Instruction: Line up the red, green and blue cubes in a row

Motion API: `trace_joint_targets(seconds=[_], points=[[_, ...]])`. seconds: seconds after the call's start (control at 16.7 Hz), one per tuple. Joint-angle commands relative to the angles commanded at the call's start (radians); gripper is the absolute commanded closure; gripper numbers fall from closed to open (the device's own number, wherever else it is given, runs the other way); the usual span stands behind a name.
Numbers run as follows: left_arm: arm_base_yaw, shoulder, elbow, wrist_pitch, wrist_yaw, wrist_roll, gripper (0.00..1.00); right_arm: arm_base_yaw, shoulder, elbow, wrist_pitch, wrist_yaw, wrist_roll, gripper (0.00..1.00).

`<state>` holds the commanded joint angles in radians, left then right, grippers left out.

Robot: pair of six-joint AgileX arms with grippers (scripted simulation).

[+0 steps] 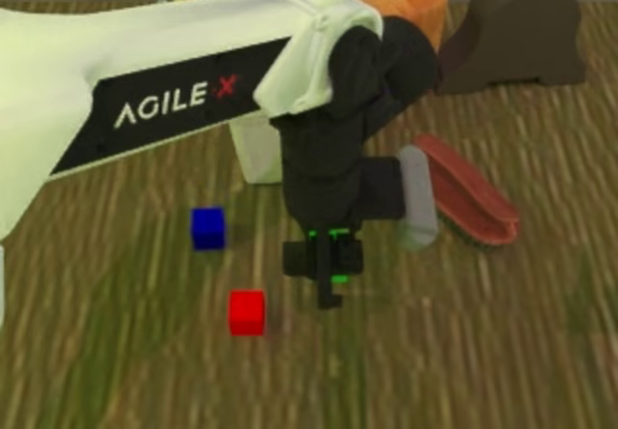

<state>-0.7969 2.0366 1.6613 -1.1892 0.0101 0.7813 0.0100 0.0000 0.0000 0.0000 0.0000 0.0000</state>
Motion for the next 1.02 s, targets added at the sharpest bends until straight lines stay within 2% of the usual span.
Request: trace_joint_targets(seconds=[0.36,0.72,1.02], points=[[-0.001,0.008,-0.011,0.016,0.001,0.002,1.0,0.0,0.0,0.0,0.0,0.0,0.0,0.0],[-0.005,0.067,-0.143,0.218,0.001,-0.004,1.0,0.0,0.0,0.0,0.0,0.0,0.0,0.0],[-0.007,0.079,-0.165,0.245,0.0,-0.004,1.0,0.0,0.0,0.0,0.0,0.0,0.0,0.0]])
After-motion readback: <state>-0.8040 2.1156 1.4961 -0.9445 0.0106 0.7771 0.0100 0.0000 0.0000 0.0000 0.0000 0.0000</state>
